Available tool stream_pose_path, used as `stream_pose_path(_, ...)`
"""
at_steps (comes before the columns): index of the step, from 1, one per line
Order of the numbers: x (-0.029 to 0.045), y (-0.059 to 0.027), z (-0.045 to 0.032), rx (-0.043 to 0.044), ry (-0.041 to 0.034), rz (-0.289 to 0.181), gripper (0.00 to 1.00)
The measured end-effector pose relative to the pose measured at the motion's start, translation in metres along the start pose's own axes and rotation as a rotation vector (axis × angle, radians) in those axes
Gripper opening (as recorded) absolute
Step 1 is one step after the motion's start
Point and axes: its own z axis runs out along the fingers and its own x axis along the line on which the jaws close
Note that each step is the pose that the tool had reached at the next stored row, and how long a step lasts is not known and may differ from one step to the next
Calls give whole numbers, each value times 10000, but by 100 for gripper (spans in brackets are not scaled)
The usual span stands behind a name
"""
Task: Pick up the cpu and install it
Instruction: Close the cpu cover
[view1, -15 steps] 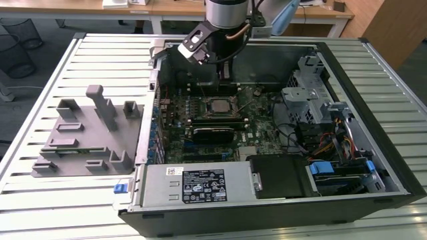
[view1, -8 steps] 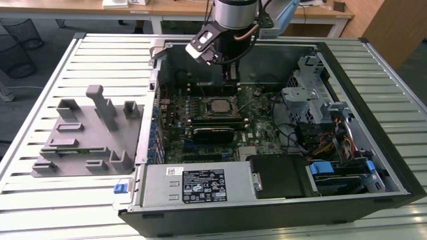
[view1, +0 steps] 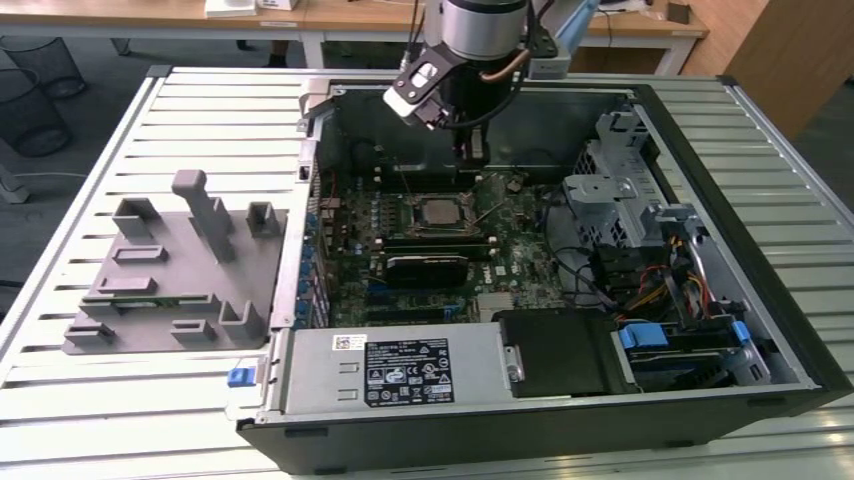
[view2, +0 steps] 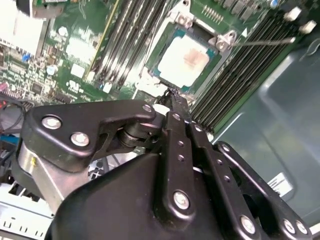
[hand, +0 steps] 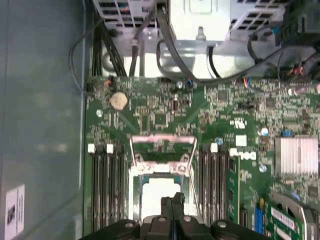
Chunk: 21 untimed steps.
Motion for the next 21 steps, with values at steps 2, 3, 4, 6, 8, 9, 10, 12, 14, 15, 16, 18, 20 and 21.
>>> stream_pose_path(2,2,57,3,9,0,-1,11)
stream_pose_path(3,3,92,5,14,0,-2,11)
stream_pose_path(4,4,122,6,17,0,0,11)
stream_pose_path(6,8,162,8,18,0,-2,11)
stream_pose_path(8,13,187,10,18,1,-12,11)
stream_pose_path(9,15,203,11,18,1,-15,11)
stream_pose_path(10,19,226,15,19,-1,-15,11)
stream_pose_path(12,27,278,25,25,0,-17,11)
stream_pose_path(14,34,317,33,28,1,-16,11)
stream_pose_path(15,36,337,36,29,1,-15,11)
stream_pose_path(16,40,358,38,32,0,-15,11)
stream_pose_path(18,50,401,42,35,0,-17,11)
stream_pose_path(20,58,437,47,37,2,-16,11)
stream_pose_path(21,59,457,49,38,1,-16,11)
